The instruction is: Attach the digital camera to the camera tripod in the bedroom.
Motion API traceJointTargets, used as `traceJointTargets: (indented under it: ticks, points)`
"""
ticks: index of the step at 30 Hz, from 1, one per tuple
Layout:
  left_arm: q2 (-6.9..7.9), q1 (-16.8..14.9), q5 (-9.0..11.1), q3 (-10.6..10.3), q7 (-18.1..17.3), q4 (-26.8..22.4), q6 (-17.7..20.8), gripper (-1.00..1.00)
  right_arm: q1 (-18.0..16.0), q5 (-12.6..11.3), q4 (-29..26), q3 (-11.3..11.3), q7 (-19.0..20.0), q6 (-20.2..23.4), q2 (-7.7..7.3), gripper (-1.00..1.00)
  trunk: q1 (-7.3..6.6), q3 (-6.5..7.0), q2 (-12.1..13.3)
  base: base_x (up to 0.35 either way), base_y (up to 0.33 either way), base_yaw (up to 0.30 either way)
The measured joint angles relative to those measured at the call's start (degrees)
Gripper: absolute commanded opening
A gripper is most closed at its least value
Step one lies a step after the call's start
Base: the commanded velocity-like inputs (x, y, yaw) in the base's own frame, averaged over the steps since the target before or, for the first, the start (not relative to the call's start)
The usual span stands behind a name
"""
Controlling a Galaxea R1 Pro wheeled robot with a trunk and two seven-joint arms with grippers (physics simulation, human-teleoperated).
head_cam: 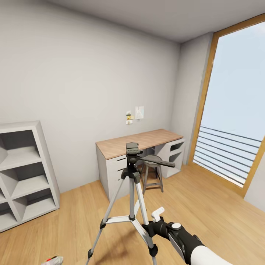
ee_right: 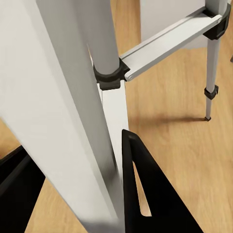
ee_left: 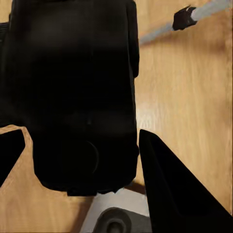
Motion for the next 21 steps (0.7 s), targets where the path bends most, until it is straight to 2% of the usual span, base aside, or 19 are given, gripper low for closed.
traceJointTargets:
  ticks: [1,2,4,5,8,9,10,11,12,13,15,16,18,21]
  points:
    - [0.8,-1.51,-0.14,0.05,0.85,-3.05,3.76,-1.0,0.0,0.0,-0.07,0.05,0.0,0.0,0.0,-1.0,0.0,-0.02,0.01,0.0,0.0,0.0]
    - [1.1,-3.37,-0.01,0.01,1.24,-5.9,5.28,-1.0,0.0,0.04,-0.09,0.03,-0.01,0.0,0.0,-1.0,0.0,0.0,0.0,0.0,0.0,0.0]
    - [1.71,-8.3,0.04,0.03,2.54,-8.09,8.93,-1.0,0.0,0.07,-0.14,0.02,-0.03,0.0,0.0,-1.0,0.0,0.0,0.0,0.0,0.0,0.0]
    - [1.84,-9.9,0.12,0.03,3.01,-8.54,9.92,-1.0,0.0,0.06,-0.15,0.04,-0.03,0.0,0.0,-1.0,0.0,0.0,0.01,0.0,0.0,0.0]
    - [2.1,-19.93,0.37,0.06,4.74,-8.1,13.58,-1.0,0.0,0.06,-0.18,0.06,-0.04,0.0,0.0,-1.0,0.0,0.0,0.01,0.0,0.0,0.0]
    - [2.1,-22.07,0.47,0.06,4.93,-7.68,14.08,-1.0,0.0,0.09,-0.17,0.04,-0.03,0.0,-0.01,-1.0,0.0,0.0,0.0,0.0,0.0,0.0]
    - [2.04,-25.46,0.72,0.08,5.25,-6.09,14.95,-1.0,0.0,0.03,-0.19,0.05,-0.07,0.0,0.0,-1.0,0.0,-0.02,0.02,0.0,0.0,0.0]
    - [1.86,-30.42,0.56,0.07,5.47,-6.11,15.4,-1.0,0.0,0.1,-0.17,-0.02,-0.08,0.0,-0.02,-1.0,0.0,-0.01,0.01,0.0,0.0,0.0]
    - [1.73,-33.22,0.46,0.07,5.58,-5.9,15.62,-1.0,-0.01,0.02,-0.2,0.04,-0.14,0.0,-0.02,-1.0,0.0,0.0,-0.01,0.0,0.0,0.0]
    - [1.56,-34.52,0.47,0.08,5.71,-5.8,15.79,-1.0,0.0,0.07,-0.19,-0.02,-0.17,0.0,-0.02,-1.0,0.0,0.0,0.0,0.0,0.0,0.0]
    - [0.68,-40.46,0.37,0.07,6.28,-6.1,16.16,-1.0,0.0,0.06,-0.19,-0.05,-0.2,0.0,-0.05,-1.0,0.0,0.0,-0.01,0.0,0.0,0.0]
    - [-0.31,-43.51,0.63,0.06,6.89,-6.17,16.53,-1.0,0.0,-0.01,-0.2,0.01,-0.22,0.0,-0.07,-1.0,0.0,0.0,0.01,0.0,0.0,0.0]
    - [-1.64,-46.84,0.49,0.06,7.82,-6.35,17.55,-1.0,0.0,0.0,-0.2,-0.04,-0.23,0.0,-0.08,-1.0,0.0,0.0,0.01,0.0,0.0,0.0]
    - [-5.09,-53.95,0.54,0.05,10.97,-7.34,21.78,-1.0,0.0,-0.05,-0.22,-0.04,-0.26,0.0,-0.09,-1.0,0.01,0.0,0.03,0.0,0.0,0.0]
